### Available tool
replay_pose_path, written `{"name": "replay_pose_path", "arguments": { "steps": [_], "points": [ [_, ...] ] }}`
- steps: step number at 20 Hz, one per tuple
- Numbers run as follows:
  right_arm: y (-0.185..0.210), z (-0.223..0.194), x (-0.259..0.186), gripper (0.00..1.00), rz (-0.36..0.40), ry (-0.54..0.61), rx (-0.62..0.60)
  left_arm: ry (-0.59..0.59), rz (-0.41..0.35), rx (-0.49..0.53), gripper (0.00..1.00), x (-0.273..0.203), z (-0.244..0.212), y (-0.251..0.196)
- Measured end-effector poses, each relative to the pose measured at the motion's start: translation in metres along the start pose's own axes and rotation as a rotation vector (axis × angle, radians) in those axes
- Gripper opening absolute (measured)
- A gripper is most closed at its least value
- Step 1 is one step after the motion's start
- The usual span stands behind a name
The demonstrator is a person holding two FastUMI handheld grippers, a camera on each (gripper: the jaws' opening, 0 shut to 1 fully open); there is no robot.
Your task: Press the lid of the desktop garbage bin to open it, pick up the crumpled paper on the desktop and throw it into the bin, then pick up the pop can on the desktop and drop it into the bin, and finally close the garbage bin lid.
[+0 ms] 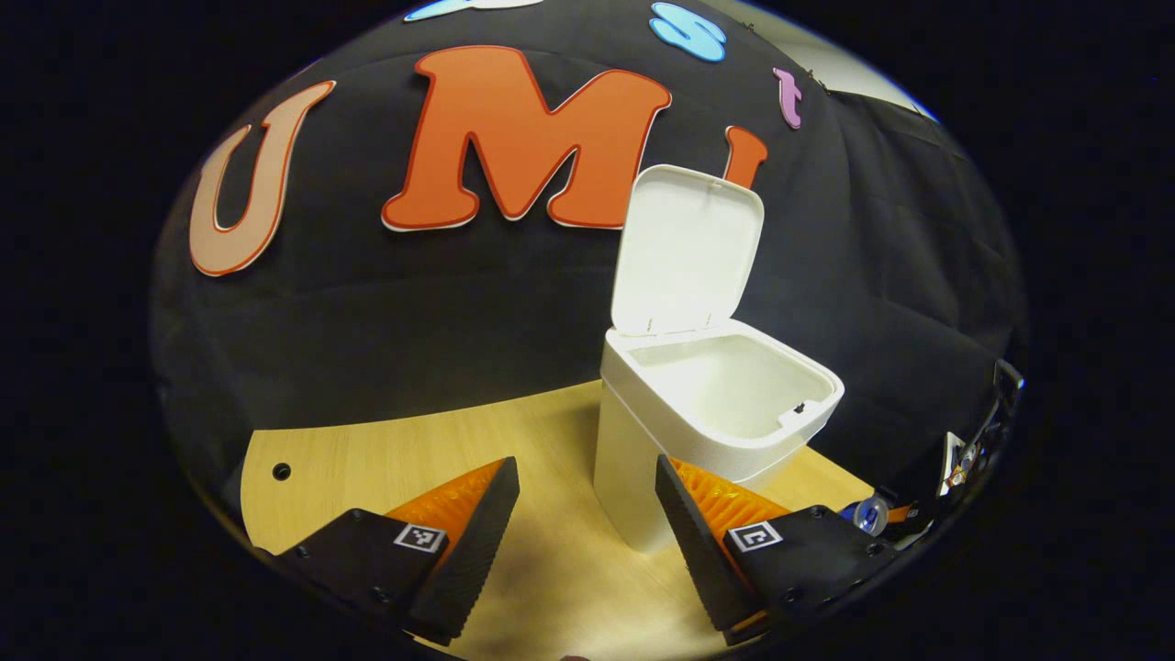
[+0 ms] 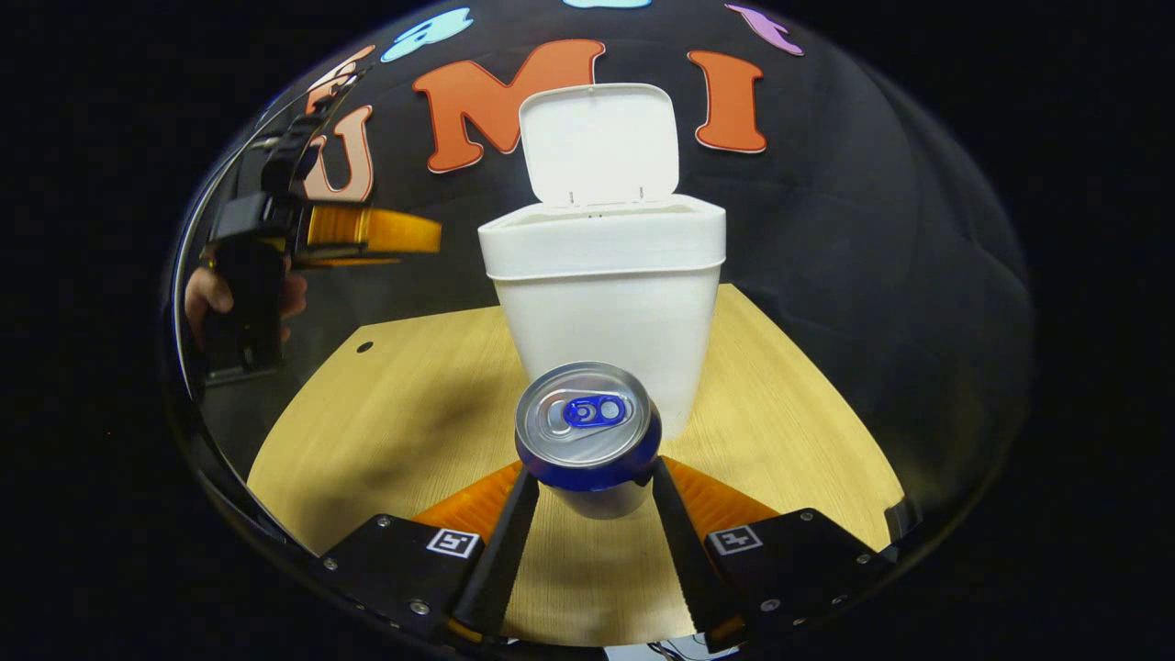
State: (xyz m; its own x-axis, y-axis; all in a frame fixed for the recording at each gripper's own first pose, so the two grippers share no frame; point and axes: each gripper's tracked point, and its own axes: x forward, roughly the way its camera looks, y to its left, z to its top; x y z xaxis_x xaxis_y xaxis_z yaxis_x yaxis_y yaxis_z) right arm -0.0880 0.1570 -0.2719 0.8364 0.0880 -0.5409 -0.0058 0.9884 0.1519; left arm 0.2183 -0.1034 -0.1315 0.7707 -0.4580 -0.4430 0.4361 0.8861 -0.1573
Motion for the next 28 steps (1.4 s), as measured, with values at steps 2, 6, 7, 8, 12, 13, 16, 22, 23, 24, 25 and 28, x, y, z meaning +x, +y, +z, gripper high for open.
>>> {"name": "replay_pose_path", "arguments": {
  "steps": [2, 6, 7, 8, 12, 13, 16, 22, 23, 24, 25, 28],
  "points": [
    [0.002, 0.005, -0.006, 0.76, -0.008, -0.005, -0.013, 0.008, 0.021, 0.011, 0.97, -0.004, -0.011, 0.009],
    [-0.001, 0.015, -0.009, 0.76, -0.008, -0.022, -0.042, 0.028, 0.055, -0.003, 0.96, -0.011, -0.03, 0.026],
    [-0.001, 0.016, -0.01, 0.76, -0.012, -0.026, -0.05, 0.031, 0.068, -0.013, 0.97, -0.014, -0.032, 0.031],
    [-0.003, 0.017, -0.013, 0.76, -0.024, -0.021, -0.067, 0.039, 0.085, -0.025, 0.97, -0.016, -0.036, 0.038],
    [0.0, 0.034, -0.028, 0.76, -0.019, -0.044, -0.09, 0.079, 0.153, -0.077, 0.98, -0.03, -0.067, 0.07],
    [0.002, 0.038, -0.031, 0.76, -0.016, -0.052, -0.084, 0.087, 0.171, -0.08, 0.98, -0.034, -0.074, 0.078],
    [-0.006, 0.055, -0.037, 0.76, -0.03, -0.068, -0.1, 0.112, 0.205, -0.109, 0.98, -0.046, -0.093, 0.092],
    [-0.01, 0.094, -0.048, 0.76, -0.039, -0.129, -0.118, 0.132, 0.266, -0.147, 0.98, -0.064, -0.115, 0.116],
    [-0.012, 0.1, -0.048, 0.76, -0.053, -0.134, -0.122, 0.135, 0.275, -0.154, 0.99, -0.067, -0.119, 0.119],
    [-0.012, 0.107, -0.048, 0.76, -0.058, -0.14, -0.128, 0.141, 0.282, -0.163, 0.98, -0.07, -0.124, 0.122],
    [-0.011, 0.116, -0.049, 0.75, -0.057, -0.154, -0.134, 0.149, 0.288, -0.174, 0.98, -0.072, -0.129, 0.124],
    [-0.008, 0.134, -0.049, 0.76, -0.051, -0.183, -0.148, 0.172, 0.309, -0.195, 0.99, -0.08, -0.142, 0.129]
  ]
}}
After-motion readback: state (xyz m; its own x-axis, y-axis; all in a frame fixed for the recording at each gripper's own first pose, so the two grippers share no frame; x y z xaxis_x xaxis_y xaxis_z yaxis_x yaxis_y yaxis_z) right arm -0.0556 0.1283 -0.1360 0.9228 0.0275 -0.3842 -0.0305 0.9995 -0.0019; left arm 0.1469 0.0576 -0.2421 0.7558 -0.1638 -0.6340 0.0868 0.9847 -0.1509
